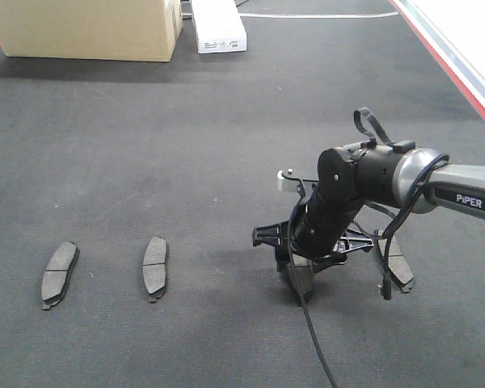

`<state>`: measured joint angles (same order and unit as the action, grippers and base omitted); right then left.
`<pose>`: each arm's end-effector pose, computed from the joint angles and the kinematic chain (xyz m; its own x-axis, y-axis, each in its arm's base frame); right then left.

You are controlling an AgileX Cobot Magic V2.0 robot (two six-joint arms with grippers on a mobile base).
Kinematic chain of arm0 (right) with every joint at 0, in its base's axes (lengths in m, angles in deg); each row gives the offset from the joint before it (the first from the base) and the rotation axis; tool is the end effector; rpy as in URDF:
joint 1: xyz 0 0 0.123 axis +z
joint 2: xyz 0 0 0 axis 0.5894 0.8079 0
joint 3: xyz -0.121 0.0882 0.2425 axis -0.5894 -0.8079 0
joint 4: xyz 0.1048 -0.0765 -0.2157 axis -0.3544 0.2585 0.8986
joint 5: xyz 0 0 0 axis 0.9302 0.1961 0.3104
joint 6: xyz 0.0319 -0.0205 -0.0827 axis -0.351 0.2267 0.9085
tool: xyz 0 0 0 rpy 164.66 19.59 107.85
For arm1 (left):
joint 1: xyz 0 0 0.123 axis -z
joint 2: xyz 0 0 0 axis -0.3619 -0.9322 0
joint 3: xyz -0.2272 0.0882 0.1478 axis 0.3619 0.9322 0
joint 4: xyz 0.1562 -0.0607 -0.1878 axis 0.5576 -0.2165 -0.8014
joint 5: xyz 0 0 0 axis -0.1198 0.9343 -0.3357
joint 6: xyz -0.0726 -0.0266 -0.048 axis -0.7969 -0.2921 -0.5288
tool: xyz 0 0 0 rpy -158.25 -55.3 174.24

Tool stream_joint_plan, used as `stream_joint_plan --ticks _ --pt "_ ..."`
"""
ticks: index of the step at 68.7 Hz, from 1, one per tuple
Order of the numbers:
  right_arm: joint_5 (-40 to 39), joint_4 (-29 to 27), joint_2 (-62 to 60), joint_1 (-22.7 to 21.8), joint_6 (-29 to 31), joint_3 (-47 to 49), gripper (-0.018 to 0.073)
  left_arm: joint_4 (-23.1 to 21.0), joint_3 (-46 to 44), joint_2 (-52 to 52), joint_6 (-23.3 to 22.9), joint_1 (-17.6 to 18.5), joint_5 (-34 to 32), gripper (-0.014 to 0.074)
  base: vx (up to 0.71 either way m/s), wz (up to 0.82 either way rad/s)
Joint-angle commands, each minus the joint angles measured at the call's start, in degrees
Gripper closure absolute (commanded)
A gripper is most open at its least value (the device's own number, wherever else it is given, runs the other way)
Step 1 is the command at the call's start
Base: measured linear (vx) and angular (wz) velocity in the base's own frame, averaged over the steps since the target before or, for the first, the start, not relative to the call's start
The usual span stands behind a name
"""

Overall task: Move and align brake pads A on conveyor
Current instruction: 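Lower the right gripper beside the farther placed pad and release its pad, then raise the open right gripper away from the placed pad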

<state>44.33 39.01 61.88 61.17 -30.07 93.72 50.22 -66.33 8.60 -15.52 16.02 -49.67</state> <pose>0.3465 0.1695 0.1657 -0.9867 -0.0331 -0.1590 -0.0569 0.9874 0.1477 0.0478 -0.0170 0.3222 -0.2971 -0.0233 -0.9546 0.4142 0.8976 -0.1508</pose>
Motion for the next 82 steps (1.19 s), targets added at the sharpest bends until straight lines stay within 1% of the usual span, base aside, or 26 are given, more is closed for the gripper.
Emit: stream_joint_plan --ticks 1,11,18,27,34,46,52,58,70,74,82 --pt "-0.85 1.5 -4.04 -0.3 -0.13 1.69 0.0029 0.27 -1.32 -0.83 -0.07 0.29 -3.82 0.0094 0.0 0.0" --pt "1.86 5.34 -7.57 -1.13 1.0 1.69 0.0014 0.27 -1.32 -0.83 -0.07 0.29 -3.82 0.0094 0.0 0.0" --pt "4.89 6.03 -10.52 -3.76 4.34 1.58 0.0014 0.27 -1.32 -0.83 -0.07 0.29 -3.82 0.0094 0.0 0.0" --pt "7.57 5.36 -15.83 -9.52 9.23 1.39 0.0015 0.27 -1.32 -0.83 -0.07 0.29 -3.82 0.0094 0.0 0.0" --pt "8.11 4.85 -20.85 -13.47 14.33 1.39 0.0015 0.27 -1.32 -0.83 -0.07 0.29 -3.82 0.0094 0.0 0.0" --pt "9.3 0.93 -28.57 -20.9 20.85 1.39 0.0015 0.27 -1.32 -0.83 -0.07 0.29 -3.82 0.0094 0.0 0.0" --pt "10.14 0.37 -32.41 -23.61 23.66 1.39 0.0015 0.27 -1.32 -0.83 -0.07 0.29 -3.82 0.0094 0.0 0.0" --pt "10.39 0.31 -36.07 -24.95 25.36 1.39 0.0015 0.27 -1.32 -0.83 -0.07 0.29 -3.82 0.0094 0.0 0.0" --pt "9.35 0.51 -45.32 -24.76 25.4 0.67 0.0015 0.27 -1.32 -0.83 -0.07 0.29 -3.76 0.0094 0.0 0.0" --pt "6.54 0.43 -49.39 -24.76 25.35 -1.66 0.0015 0.27 -1.32 -0.83 -0.07 0.29 -3.37 0.0094 0.0 0.0" --pt "1.14 1.15 -58.13 -24.82 24.91 -10.6 0.0015 0.27 -1.32 -0.83 -0.07 0.29 -3.36 0.0094 0.0 0.0"
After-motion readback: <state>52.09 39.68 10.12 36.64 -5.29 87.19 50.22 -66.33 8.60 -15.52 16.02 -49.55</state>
